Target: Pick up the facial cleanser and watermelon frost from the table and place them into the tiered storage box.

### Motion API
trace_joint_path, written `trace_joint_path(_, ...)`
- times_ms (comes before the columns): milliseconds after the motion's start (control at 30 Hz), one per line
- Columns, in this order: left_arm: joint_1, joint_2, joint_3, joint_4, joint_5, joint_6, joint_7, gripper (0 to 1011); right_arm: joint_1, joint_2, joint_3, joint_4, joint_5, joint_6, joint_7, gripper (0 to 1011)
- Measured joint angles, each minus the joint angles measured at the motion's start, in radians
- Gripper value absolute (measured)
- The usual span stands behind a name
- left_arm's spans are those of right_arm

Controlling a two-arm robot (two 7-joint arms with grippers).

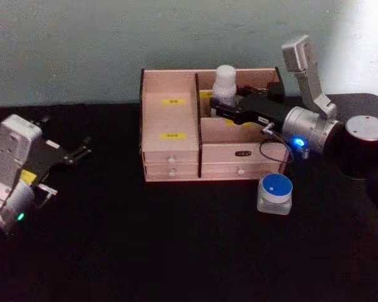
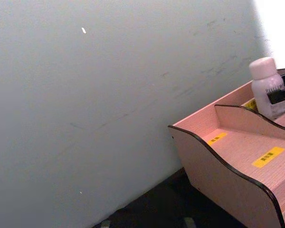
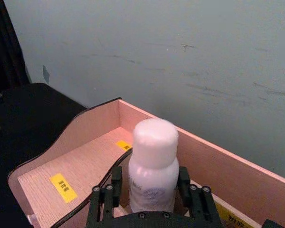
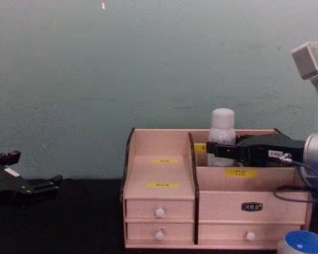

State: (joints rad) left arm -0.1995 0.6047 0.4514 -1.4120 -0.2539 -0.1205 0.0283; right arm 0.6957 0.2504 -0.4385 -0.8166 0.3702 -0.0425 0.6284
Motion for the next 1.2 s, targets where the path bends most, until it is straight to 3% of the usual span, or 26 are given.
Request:
trace_joint_path(367,0.000,0.000,0.000,0.000,0.000,0.000,0.000,1001,0.000,0.000,0.000,0.000,0.001,0.000,0.000,1000)
trace_joint_path(733,0.000,0.000,0.000,0.000,0.000,0.000,0.000,1001,-0.003,0.001,0.000,-0.006,0.000,0.000,-0.003,1000)
trace_joint_path(1000,0.000,0.000,0.000,0.000,0.000,0.000,0.000,1001,-0.039,0.024,0.008,-0.090,-0.005,-0.001,-0.026,1000)
trace_joint_path(1200,0.000,0.000,0.000,0.000,0.000,0.000,0.000,1001,-0.085,0.059,0.024,-0.191,-0.003,0.008,-0.044,1000)
